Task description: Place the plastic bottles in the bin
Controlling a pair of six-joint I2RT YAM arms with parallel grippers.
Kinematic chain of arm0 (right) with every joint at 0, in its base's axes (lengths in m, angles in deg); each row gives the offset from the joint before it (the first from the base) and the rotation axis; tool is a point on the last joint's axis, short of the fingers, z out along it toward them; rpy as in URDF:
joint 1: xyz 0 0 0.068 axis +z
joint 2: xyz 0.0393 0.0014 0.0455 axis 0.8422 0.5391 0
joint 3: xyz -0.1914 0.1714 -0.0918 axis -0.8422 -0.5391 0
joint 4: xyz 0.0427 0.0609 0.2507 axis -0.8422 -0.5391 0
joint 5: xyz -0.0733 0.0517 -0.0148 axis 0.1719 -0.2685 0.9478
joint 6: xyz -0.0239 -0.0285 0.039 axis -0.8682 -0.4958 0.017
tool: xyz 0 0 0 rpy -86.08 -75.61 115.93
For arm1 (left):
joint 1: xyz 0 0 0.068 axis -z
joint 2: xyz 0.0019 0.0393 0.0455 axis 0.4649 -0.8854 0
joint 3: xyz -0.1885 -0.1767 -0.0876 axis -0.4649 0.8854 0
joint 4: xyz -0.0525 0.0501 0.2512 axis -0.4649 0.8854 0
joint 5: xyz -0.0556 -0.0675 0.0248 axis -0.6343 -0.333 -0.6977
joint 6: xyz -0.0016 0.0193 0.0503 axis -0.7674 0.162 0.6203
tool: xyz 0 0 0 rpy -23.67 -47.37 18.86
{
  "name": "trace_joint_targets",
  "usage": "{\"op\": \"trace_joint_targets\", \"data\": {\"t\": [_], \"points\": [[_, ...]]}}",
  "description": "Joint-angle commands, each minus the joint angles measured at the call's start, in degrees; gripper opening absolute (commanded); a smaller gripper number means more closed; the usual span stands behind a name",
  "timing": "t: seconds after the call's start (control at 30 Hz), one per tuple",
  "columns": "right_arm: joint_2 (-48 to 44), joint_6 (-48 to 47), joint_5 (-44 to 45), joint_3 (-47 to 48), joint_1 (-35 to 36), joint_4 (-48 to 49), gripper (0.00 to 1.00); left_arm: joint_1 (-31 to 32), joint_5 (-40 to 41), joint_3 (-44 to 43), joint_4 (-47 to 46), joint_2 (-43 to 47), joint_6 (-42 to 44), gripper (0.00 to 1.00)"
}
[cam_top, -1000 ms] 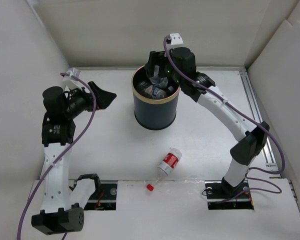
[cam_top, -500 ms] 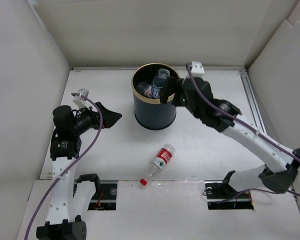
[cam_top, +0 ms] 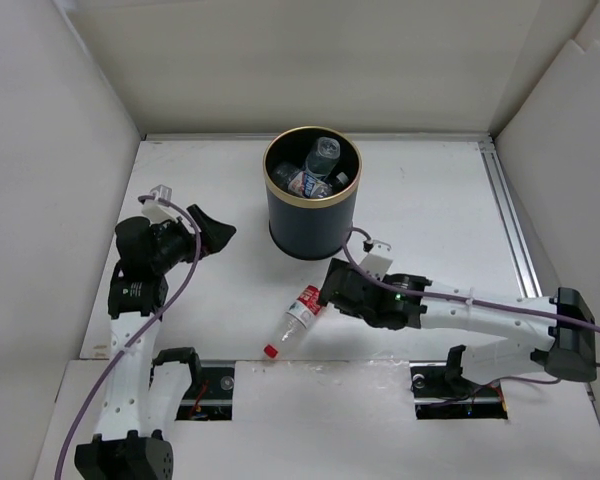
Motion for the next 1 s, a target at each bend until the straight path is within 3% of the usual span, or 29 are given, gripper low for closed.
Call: {"op": "trace_joint_targets", "data": {"t": [0.0,0.17,0.37,0.53,0.67,0.77,0.87,0.93,0.97], "points": [[0.6,8.6,4.0,-0.8,0.4,3.8,1.0,0.3,-1.4,1.2,-3.9,0.3,-1.1,1.0],[5.7,10.4,6.7,0.7,0.4,7.6,1.0,0.3,-3.3,1.2,-4.5,0.3,-0.5,1.0],[15.5,14.3,5.3,6.0,0.4,5.3,1.0,0.3,-8.0,1.7,-5.6,-0.8,0.5,1.0],[18.9,14.9,4.3,5.4,-0.2,12.4,1.0,0.3,-9.4,1.7,-6.7,-0.8,0.5,1.0],[23.6,14.1,1.7,5.4,-1.3,15.5,0.99,0.3,-8.8,2.2,-6.7,-0.8,0.5,1.0],[27.0,14.1,-1.1,4.6,-1.3,17.5,0.96,0.3,-3.1,2.2,-5.2,-0.1,-1.1,1.0],[28.2,14.1,-2.8,2.6,-0.7,19.8,0.87,0.3,5.8,1.1,-2.5,0.6,-2.4,1.0],[27.7,14.1,-2.8,1.4,0.9,19.8,0.63,0.3,8.7,0.6,-1.2,0.0,-3.7,1.0],[27.7,14.8,-1.4,1.4,1.6,19.8,0.58,0.3,9.4,0.6,-1.2,0.0,-3.7,1.0]]}}
